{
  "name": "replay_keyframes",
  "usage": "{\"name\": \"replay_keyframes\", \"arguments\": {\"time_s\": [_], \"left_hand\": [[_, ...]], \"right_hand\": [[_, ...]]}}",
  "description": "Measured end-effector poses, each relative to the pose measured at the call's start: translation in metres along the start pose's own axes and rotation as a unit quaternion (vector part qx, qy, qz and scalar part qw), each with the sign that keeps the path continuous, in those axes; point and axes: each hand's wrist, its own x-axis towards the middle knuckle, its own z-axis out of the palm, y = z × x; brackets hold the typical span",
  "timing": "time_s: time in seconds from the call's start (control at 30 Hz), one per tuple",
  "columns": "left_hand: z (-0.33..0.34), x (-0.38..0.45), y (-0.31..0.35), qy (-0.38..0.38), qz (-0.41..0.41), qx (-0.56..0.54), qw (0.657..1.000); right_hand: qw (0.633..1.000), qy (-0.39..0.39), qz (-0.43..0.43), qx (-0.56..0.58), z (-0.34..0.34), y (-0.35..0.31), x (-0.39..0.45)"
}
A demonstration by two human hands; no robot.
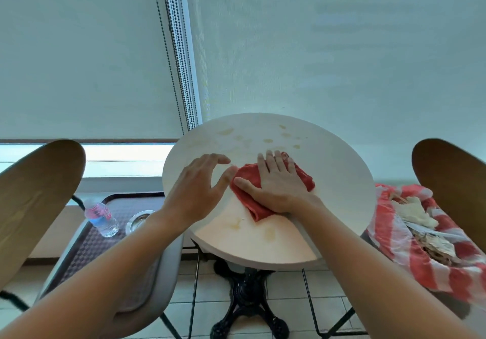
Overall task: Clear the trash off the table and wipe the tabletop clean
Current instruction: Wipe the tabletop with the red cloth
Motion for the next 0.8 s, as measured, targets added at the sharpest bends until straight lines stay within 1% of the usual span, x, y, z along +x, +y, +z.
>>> {"name": "replay_keyframes", "arguments": {"time_s": [0.13,0.23,0.33,0.4,0.43,0.53,0.6,0.7,0.8], "left_hand": [[-0.005,-0.003,-0.013,0.018,0.004,-0.028,0.999],[-0.004,-0.002,-0.018,0.025,0.018,-0.037,0.999],[-0.004,0.005,-0.015,0.027,0.037,-0.045,0.998],[-0.003,0.011,-0.012,0.03,0.049,-0.052,0.997],[-0.003,0.014,-0.011,0.03,0.052,-0.056,0.997],[0.0,0.021,-0.009,0.015,0.06,-0.057,0.996],[0.002,0.025,-0.009,-0.013,0.071,-0.046,0.996],[0.004,0.033,-0.006,-0.059,0.092,-0.023,0.994],[0.005,0.041,-0.003,-0.087,0.097,-0.018,0.991]], "right_hand": [[0.997,-0.018,-0.072,-0.027,0.0,-0.013,-0.003],[0.991,-0.022,-0.127,-0.043,0.003,-0.018,-0.022],[0.986,-0.028,-0.156,-0.049,0.005,-0.017,-0.047],[0.989,-0.025,-0.141,-0.049,0.004,-0.014,-0.062],[0.992,-0.021,-0.117,-0.046,0.003,-0.012,-0.067],[0.999,-0.017,-0.008,-0.033,0.003,-0.005,-0.074],[0.999,-0.023,0.043,-0.022,0.002,0.0,-0.069],[0.998,-0.028,0.062,-0.005,0.001,0.007,-0.05],[0.997,-0.019,0.068,0.007,0.0,0.007,-0.024]]}}
